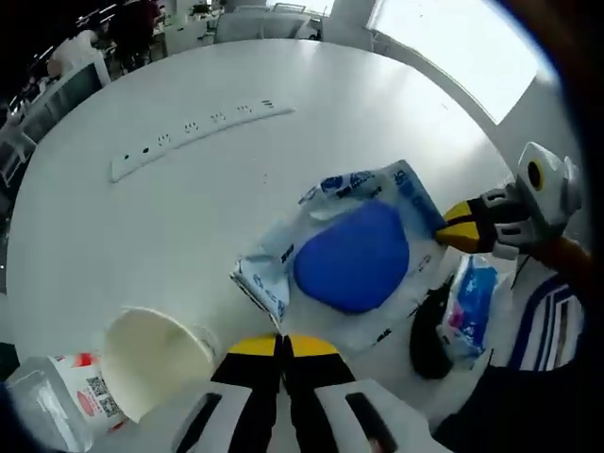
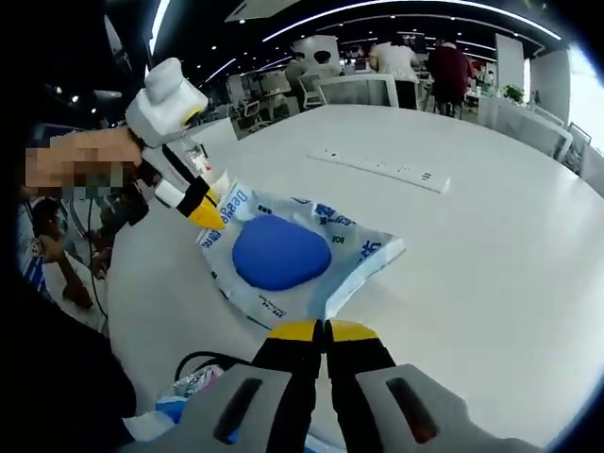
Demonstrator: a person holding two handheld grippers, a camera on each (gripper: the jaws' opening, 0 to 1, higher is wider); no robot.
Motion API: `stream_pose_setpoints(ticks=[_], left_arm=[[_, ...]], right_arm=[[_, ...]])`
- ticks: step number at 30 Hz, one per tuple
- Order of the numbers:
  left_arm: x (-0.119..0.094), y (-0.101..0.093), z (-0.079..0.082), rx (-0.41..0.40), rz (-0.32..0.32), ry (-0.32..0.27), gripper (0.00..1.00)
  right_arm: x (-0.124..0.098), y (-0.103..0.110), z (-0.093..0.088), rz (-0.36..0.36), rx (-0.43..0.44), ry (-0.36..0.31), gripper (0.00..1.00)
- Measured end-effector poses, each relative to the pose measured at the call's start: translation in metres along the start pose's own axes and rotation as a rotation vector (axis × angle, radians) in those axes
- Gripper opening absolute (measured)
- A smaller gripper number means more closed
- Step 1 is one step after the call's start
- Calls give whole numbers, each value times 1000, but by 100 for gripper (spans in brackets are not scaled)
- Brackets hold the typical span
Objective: Arrange the tabletop items into an orderly group along one side of the table until the central work area is clear of visible clutter.
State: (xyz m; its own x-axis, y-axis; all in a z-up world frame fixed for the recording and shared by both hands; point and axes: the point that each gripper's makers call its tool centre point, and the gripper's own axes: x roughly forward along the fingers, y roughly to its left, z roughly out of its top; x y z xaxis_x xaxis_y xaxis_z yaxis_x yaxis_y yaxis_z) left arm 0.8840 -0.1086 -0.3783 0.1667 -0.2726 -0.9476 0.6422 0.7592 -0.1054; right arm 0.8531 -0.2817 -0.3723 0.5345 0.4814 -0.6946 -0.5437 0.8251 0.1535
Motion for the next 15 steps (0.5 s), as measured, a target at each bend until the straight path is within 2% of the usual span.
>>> stream_pose_setpoints(ticks=[9,15], left_arm=[[9,2,-3,45,9,79,0],[14,2,-2,61,-2,102,0]], right_arm=[[9,0,-6,-7,0,35,0],[11,-3,-9,-18,-2,47,0]])
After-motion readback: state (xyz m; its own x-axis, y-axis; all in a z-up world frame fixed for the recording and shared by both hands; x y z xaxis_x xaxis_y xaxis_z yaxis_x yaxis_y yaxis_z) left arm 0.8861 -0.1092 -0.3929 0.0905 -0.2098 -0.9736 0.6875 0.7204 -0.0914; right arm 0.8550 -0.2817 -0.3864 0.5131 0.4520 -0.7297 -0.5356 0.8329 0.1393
